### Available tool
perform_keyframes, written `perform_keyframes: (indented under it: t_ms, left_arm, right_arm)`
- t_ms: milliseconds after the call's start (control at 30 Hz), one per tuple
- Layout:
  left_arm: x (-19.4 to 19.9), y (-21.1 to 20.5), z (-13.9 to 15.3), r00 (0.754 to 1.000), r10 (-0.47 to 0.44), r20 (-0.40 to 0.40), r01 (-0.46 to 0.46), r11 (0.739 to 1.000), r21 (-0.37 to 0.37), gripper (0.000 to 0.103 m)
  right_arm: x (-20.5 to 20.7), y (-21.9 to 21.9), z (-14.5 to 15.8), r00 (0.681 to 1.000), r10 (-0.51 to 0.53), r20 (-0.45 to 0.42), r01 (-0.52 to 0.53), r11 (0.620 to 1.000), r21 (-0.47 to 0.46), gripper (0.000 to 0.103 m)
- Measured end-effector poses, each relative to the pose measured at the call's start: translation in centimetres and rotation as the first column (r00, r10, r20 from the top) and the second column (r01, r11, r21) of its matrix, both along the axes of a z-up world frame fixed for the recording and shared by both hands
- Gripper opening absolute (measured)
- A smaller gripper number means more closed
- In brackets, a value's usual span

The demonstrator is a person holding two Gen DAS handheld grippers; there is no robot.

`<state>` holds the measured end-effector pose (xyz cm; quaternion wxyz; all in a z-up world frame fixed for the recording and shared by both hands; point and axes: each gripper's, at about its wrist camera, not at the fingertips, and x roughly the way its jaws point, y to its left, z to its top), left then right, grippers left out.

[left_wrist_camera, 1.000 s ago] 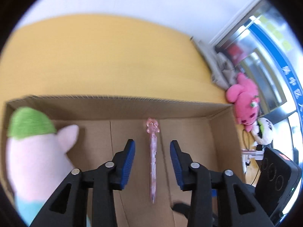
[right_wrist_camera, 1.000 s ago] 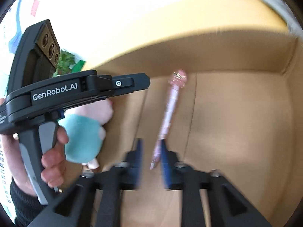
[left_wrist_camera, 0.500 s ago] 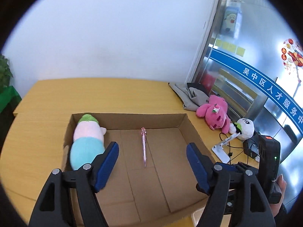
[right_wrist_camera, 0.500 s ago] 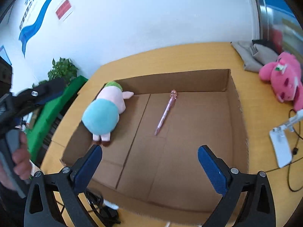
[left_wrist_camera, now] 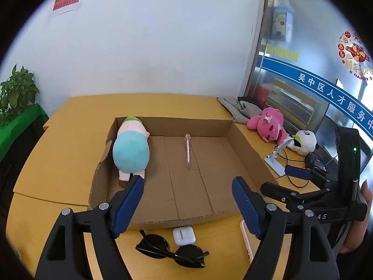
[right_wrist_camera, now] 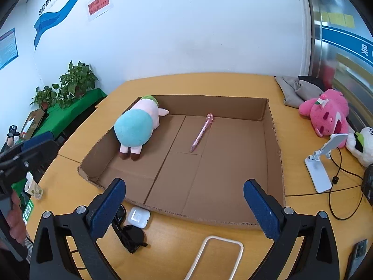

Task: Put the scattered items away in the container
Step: 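Move the right gripper to the clear phone case and close on it, then lift the phone case with the right gripper and carry it over the box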

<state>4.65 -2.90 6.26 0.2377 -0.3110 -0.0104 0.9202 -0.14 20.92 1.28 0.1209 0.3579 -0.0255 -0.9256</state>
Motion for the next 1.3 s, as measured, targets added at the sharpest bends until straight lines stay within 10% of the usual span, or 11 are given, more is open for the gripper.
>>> perform_keyframes:
  t_ms: [333,800,1067,1300]
  left_arm:
    - [2.7,4.3,-7.4,0.956,-0.211,0.205,0.203,0.977,0.057,0.078]
    - [4.7,12.1,-17.7,0.696,-0.478,0.536,0.379,0.879,0.291,0.078]
    - [5.0,13.8,-19.6,0.653,-0.503,0.566,0.375,0.864,0.335,0.075]
    - [4.3,13.6,-20.5,0.648,-0.456,0.611,0.321,0.89,0.324,0.021]
  right_arm:
    - [1.8,6.8,-7.5,0.976,-0.106,0.19,0.106,0.994,0.01,0.103]
    - [1.0,6.9,-14.8,0.929,-0.019,0.369,0.034,0.999,-0.034,0.103]
    - [0.5,3.6,-16.1,0.922,-0.009,0.386,-0.048,0.989,0.138,0.099]
    - [1.1,4.2,-15.6,0.926,-0.004,0.377,-0.057,0.987,0.151,0.084]
